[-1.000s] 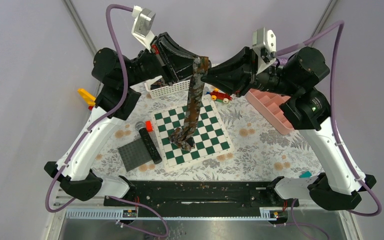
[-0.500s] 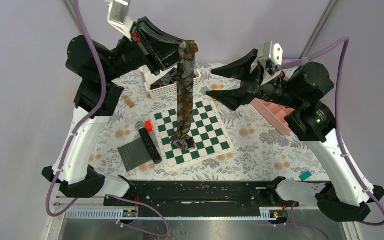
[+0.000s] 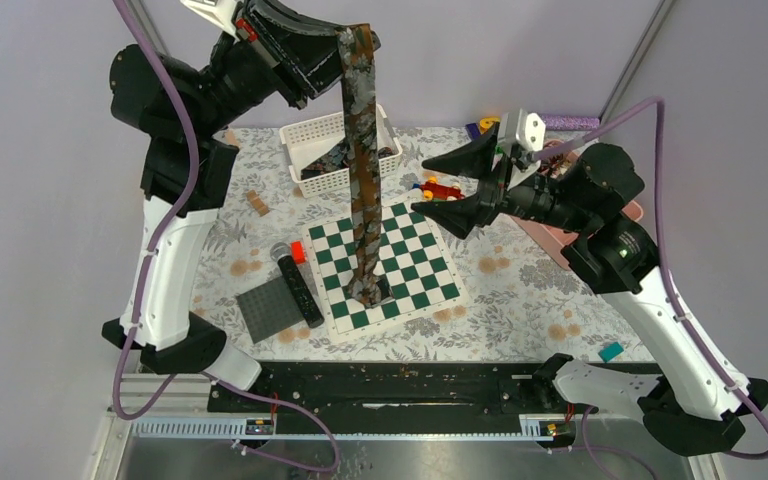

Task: Roll the ties
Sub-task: Flatten out the tie at the center of the board.

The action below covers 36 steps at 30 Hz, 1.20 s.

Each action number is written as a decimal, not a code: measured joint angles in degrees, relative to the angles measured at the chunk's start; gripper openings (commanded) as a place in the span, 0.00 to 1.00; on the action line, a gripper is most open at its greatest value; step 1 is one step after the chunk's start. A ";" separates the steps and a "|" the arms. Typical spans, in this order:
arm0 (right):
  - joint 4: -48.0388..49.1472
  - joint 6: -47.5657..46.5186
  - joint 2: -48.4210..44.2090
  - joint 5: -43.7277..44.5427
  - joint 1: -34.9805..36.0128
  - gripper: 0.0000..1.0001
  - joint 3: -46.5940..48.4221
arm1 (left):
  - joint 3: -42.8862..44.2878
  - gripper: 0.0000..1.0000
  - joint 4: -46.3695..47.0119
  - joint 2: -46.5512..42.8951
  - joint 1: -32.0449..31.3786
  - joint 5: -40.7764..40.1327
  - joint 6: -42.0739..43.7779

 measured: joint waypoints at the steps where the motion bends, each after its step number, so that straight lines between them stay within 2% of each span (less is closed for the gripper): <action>1: -0.02 -0.09 -0.26 -0.07 0.00 0.74 -0.63 | 0.42 0.00 -0.04 0.35 0.24 -0.24 -0.24; 7: -0.02 -1.27 -3.10 -0.57 0.00 0.90 -7.54 | 2.08 0.00 -1.84 1.97 1.81 -1.60 -0.50; 14: 7.87 2.25 -6.62 4.28 0.13 0.96 -26.14 | 2.60 0.00 -6.99 2.05 3.30 -5.64 3.63; 17: 9.25 3.93 -5.95 12.04 2.14 0.98 -31.41 | 2.93 0.00 -10.16 2.05 3.80 -8.57 6.54; 20: 11.85 3.61 -3.91 20.76 7.80 0.98 -33.11 | 2.99 0.00 -12.94 2.03 4.17 -11.61 9.03; 24: 21.40 3.41 0.17 32.11 16.02 0.98 -36.57 | 3.02 0.00 -16.37 2.03 4.42 -15.45 11.98; 31: 35.85 4.57 11.63 52.13 21.68 0.99 -40.52 | 3.10 0.00 -20.31 2.03 4.61 -22.08 16.20; 36: 43.54 3.87 19.54 61.55 25.97 0.98 -40.26 | 3.10 0.00 -21.99 1.95 4.87 -26.05 18.16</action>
